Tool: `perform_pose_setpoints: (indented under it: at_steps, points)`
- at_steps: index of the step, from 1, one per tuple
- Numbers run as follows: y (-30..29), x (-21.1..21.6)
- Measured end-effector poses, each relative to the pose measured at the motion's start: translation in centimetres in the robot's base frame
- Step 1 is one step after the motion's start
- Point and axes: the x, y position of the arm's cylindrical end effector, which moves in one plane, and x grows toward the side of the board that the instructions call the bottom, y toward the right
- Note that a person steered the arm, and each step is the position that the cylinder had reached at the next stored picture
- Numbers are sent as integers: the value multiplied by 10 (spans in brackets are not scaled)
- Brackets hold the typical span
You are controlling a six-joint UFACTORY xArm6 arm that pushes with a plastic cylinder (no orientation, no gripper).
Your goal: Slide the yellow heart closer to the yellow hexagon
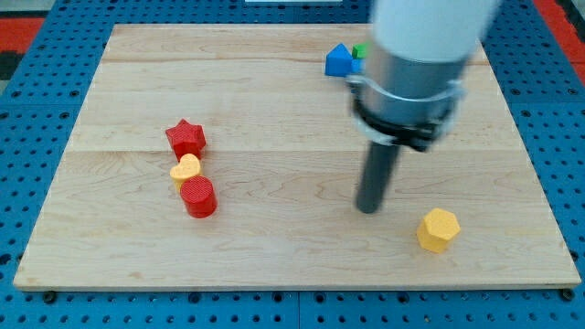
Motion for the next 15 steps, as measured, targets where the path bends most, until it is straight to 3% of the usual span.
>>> perform_pose_setpoints:
  at_steps: [1, 2, 3, 4, 5, 6, 8, 9, 10, 11, 13, 15]
  points:
    - [-71, 5]
    - [-111, 78]
    - [-243, 53]
    - [-297, -16]
    - [-273, -39]
    - [-173, -39]
    - [-66, -23]
    - [-127, -42]
    - [-143, -56]
    - [-70, -67]
    - [11, -45]
    - [7, -78]
